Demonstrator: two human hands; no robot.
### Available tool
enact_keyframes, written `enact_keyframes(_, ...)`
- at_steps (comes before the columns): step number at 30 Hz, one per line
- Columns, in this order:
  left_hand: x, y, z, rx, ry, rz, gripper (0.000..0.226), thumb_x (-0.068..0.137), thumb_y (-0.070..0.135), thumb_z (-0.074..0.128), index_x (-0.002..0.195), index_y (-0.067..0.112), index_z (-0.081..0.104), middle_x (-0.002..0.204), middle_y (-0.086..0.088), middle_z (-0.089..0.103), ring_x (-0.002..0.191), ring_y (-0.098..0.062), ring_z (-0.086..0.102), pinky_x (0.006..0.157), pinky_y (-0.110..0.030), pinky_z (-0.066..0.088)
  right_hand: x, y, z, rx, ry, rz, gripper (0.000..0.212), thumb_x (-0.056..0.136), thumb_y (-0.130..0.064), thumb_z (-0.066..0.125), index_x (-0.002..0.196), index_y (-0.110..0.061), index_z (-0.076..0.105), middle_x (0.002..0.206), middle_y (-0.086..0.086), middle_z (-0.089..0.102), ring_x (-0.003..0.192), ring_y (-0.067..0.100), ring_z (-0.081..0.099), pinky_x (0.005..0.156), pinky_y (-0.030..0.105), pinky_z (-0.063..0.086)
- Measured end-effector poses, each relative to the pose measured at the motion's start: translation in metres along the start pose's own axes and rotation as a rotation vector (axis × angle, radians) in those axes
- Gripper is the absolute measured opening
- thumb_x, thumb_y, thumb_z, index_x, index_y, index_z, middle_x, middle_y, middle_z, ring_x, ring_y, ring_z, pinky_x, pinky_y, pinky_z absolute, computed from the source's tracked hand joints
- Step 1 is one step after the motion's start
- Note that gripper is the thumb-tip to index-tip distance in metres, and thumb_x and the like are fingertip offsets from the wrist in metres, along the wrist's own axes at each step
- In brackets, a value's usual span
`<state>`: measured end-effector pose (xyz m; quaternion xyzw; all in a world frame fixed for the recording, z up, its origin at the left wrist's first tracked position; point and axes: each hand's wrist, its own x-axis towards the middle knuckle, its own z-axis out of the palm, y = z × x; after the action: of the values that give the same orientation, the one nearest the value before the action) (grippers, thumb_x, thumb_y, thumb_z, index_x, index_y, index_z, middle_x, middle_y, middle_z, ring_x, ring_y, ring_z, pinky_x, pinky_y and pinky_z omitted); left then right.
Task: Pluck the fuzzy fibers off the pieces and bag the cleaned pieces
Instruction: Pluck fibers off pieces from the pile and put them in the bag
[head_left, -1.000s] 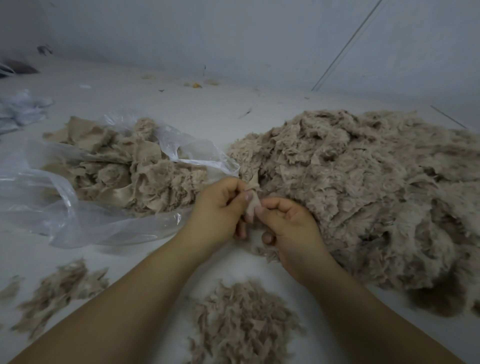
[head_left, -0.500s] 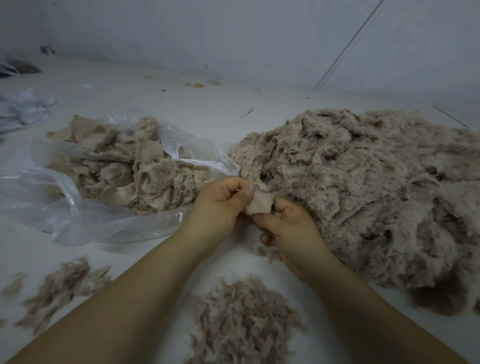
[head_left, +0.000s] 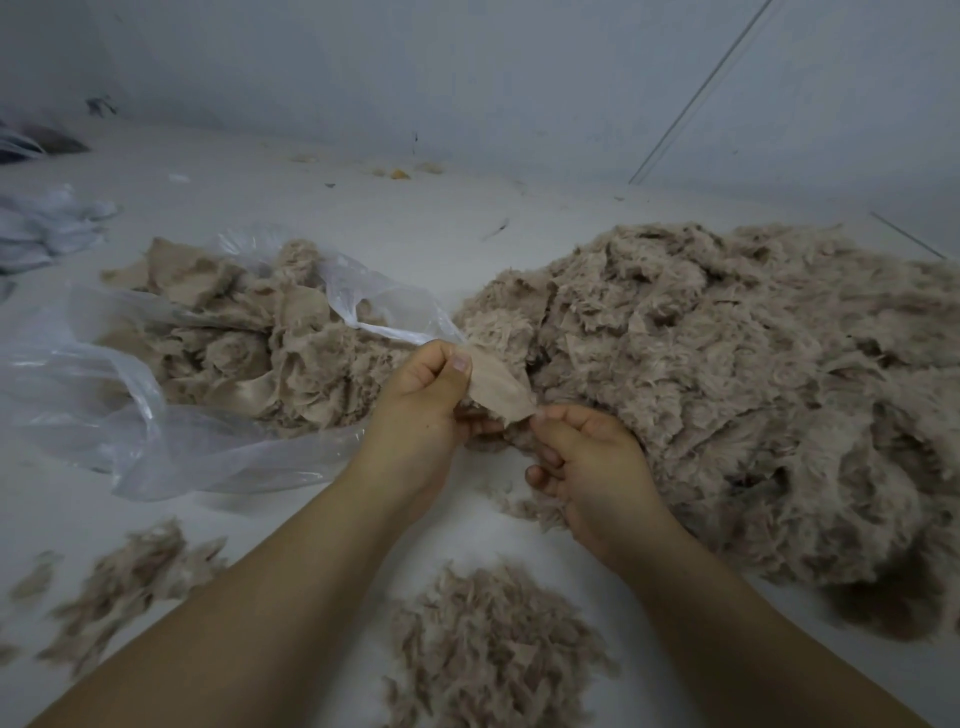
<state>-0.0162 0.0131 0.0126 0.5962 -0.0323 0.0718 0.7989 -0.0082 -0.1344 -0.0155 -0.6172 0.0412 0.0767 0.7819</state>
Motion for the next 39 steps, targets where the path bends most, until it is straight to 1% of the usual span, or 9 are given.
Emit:
enact_keyframes(4,0.003,0.001,-0.001,-0.051,0.004,0.027,0.028,0.105,0.011,0.038,0.088,0.003,0.058,0.082,-0.011,0.071,0.078,-0.025,0.069,0.065,-0.035,0.057,0.002,0.001,0.000,0.000,0.027,0.014,0.014,0.098,-0.010,0.057,0.096,-0.002,0.067,0.049,-0.006,0.043,0.046,0.004,0.043,0.049,0.020,0.047)
enact_keyframes(12,0.008,0.005,-0.007,-0.189,0.050,0.037,0.026,0.104,0.011,0.038,0.087,0.001,0.053,0.086,-0.016,0.060,0.071,-0.027,0.054,0.059,-0.033,0.052,0.001,-0.002,0.000,0.045,0.063,0.013,0.017,0.098,-0.006,0.052,0.090,-0.006,0.067,0.050,-0.004,0.041,0.048,0.007,0.040,0.047,0.021,0.046)
enact_keyframes(16,0.004,0.005,-0.010,0.060,-0.071,-0.103,0.026,0.098,0.009,0.050,0.073,0.008,0.057,0.075,-0.016,0.060,0.062,-0.023,0.057,0.052,-0.029,0.050,-0.002,-0.003,0.001,0.064,0.019,-0.021,0.021,0.097,-0.007,0.053,0.106,-0.014,0.071,0.052,-0.003,0.044,0.047,0.007,0.040,0.045,0.023,0.042)
enact_keyframes(20,0.001,0.003,-0.009,0.229,-0.163,-0.175,0.019,0.093,0.012,0.061,0.077,0.003,0.059,0.070,-0.016,0.053,0.055,-0.022,0.053,0.051,-0.027,0.049,-0.005,-0.003,-0.002,0.081,-0.065,-0.051,0.038,0.095,-0.031,0.061,0.093,0.007,0.065,0.052,0.002,0.042,0.048,0.017,0.036,0.043,0.026,0.036)
enact_keyframes(22,0.001,0.003,-0.008,0.214,-0.178,-0.186,0.017,0.093,0.013,0.061,0.081,0.001,0.061,0.074,-0.019,0.054,0.059,-0.024,0.053,0.054,-0.029,0.049,-0.007,-0.004,-0.001,-0.020,-0.145,-0.111,0.034,0.087,-0.035,0.068,0.081,-0.002,0.067,0.061,0.011,0.055,0.054,0.024,0.038,0.045,0.026,0.033)
enact_keyframes(27,0.001,0.003,-0.006,0.167,-0.081,-0.221,0.022,0.094,0.014,0.059,0.072,0.009,0.060,0.060,-0.010,0.050,0.047,-0.017,0.044,0.044,-0.023,0.039,-0.008,-0.002,-0.002,-0.033,-0.152,-0.125,0.016,0.073,-0.031,0.075,0.069,-0.016,0.072,0.073,0.019,0.059,0.054,0.018,0.041,0.043,0.021,0.034)
enact_keyframes(30,0.001,0.003,-0.006,0.225,-0.108,-0.199,0.025,0.093,0.028,0.063,0.075,0.010,0.062,0.058,-0.005,0.053,0.045,-0.015,0.044,0.042,-0.021,0.037,-0.009,-0.003,-0.002,-0.071,-0.179,-0.150,0.020,0.073,-0.036,0.074,0.064,-0.019,0.073,0.061,0.011,0.052,0.046,0.011,0.035,0.040,0.021,0.032)
enact_keyframes(33,0.000,0.001,-0.004,0.273,-0.089,-0.128,0.023,0.093,0.021,0.064,0.076,0.006,0.063,0.054,-0.007,0.057,0.039,-0.014,0.045,0.039,-0.021,0.038,-0.008,-0.002,-0.002,-0.067,-0.162,-0.143,0.024,0.071,-0.040,0.074,0.064,-0.017,0.073,0.067,0.016,0.052,0.048,0.013,0.036,0.041,0.021,0.032)
enact_keyframes(39,0.004,-0.003,-0.006,0.196,0.088,-0.058,0.030,0.099,0.016,0.056,0.070,0.008,0.061,0.048,-0.008,0.054,0.036,-0.018,0.042,0.045,-0.030,0.046,-0.006,0.003,-0.002,-0.026,-0.117,-0.115,0.024,0.093,-0.022,0.065,0.072,-0.013,0.074,0.077,0.021,0.052,0.056,0.017,0.039,0.043,0.020,0.034)
